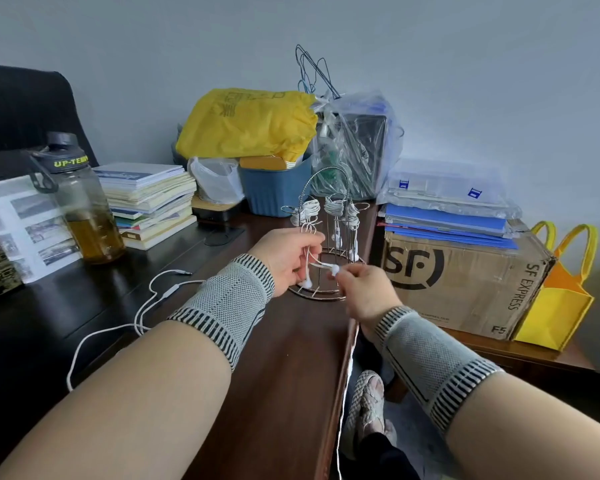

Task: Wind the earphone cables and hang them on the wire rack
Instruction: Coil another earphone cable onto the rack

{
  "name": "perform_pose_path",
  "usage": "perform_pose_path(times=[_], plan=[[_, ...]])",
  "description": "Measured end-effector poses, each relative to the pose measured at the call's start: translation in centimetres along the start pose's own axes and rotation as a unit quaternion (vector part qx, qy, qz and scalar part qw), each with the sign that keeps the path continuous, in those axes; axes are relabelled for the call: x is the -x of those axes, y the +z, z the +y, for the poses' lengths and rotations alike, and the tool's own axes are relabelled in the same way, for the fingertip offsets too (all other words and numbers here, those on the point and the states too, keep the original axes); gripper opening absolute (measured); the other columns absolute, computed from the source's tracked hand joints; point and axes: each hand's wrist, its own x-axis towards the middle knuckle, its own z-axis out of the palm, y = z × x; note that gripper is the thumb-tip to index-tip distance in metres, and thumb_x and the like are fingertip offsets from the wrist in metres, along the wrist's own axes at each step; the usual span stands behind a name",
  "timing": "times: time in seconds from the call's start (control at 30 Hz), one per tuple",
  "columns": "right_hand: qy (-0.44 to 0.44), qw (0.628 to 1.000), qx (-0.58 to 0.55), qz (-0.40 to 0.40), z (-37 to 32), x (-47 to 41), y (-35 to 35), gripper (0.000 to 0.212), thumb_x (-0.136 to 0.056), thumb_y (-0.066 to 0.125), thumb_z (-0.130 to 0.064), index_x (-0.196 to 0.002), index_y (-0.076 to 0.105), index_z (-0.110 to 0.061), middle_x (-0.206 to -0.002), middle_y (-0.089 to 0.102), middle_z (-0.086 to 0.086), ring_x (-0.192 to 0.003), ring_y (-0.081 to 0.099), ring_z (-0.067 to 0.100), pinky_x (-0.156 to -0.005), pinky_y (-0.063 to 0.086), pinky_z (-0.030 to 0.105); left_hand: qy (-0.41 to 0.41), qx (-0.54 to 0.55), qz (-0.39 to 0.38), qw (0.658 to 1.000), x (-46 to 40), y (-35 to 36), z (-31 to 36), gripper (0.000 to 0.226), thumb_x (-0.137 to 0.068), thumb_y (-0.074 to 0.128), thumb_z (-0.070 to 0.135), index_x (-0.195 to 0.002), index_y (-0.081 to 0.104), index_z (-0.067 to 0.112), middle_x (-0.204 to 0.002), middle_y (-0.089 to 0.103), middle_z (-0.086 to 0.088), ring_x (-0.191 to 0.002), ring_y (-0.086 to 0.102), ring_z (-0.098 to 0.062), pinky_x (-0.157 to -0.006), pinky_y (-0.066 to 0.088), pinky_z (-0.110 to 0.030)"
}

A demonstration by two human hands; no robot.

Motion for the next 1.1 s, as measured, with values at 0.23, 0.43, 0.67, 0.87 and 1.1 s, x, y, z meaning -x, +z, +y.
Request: perform_pose_path(times=[0.23, 0.43, 0.67, 0.87, 1.1], plan=[[0.011, 0.984, -0.170, 0.050, -1.8, -1.5, -1.0, 0.026, -0.084, 0.055, -0.009, -0.060, 0.063, -0.011, -0.047, 0.050, -0.001, -0.036, 0.036, 0.008, -0.040, 0.028, 0.022, 0.071, -0.031, 0.004, 0.997, -1.0, 0.0, -1.8, 0.014, -0.098, 0.056, 0.009, -0.084, 0.055, 0.009, -0.083, 0.063, -0.010, -0.063, 0.061, -0.016, -0.047, 0.052, -0.029], [-0.019, 0.984, -0.148, 0.097, -2.4, -2.3, -1.1, 0.018, -0.080, 0.065, -0.020, -0.067, 0.059, -0.009, -0.041, 0.037, -0.009, -0.040, 0.033, 0.012, -0.047, 0.033, 0.026, 0.139, -0.066, 0.093, 0.984, -1.8, -1.5, -2.7, 0.018, -0.088, 0.069, 0.014, -0.105, 0.064, 0.009, -0.078, 0.066, -0.004, -0.060, 0.059, -0.009, -0.051, 0.050, -0.029], [-0.008, 0.984, -0.115, 0.139, -2.0, -2.6, -1.3, 0.018, -0.080, 0.064, -0.023, -0.068, 0.059, -0.011, -0.052, 0.050, -0.004, -0.050, 0.043, 0.014, -0.057, 0.040, 0.033, 0.166, -0.029, 0.133, 0.977, -2.2, -0.8, -3.4, 0.021, -0.087, 0.072, 0.017, -0.105, 0.063, 0.012, -0.081, 0.065, -0.008, -0.059, 0.062, -0.009, -0.055, 0.055, -0.029], [-0.028, 0.993, -0.031, 0.114, -1.3, -2.6, -1.8, 0.011, -0.081, 0.067, -0.025, -0.077, 0.068, -0.015, -0.063, 0.064, -0.002, -0.056, 0.056, 0.014, -0.061, 0.050, 0.029, 0.142, 0.055, 0.143, 0.978, -2.7, -0.5, -4.2, 0.029, -0.084, 0.075, 0.015, -0.111, 0.065, 0.009, -0.070, 0.063, -0.004, -0.058, 0.058, -0.010, -0.061, 0.053, -0.029], [-0.049, 0.994, 0.017, 0.092, -0.8, -2.4, -1.6, 0.021, -0.087, 0.061, -0.022, -0.068, 0.067, -0.024, -0.055, 0.060, -0.008, -0.054, 0.056, 0.008, -0.059, 0.047, 0.022, 0.098, 0.063, 0.082, 0.990, -3.0, -0.4, -4.4, 0.004, -0.091, 0.068, 0.018, -0.094, 0.068, 0.016, -0.068, 0.059, -0.001, -0.050, 0.049, -0.006, -0.058, 0.046, -0.022]])
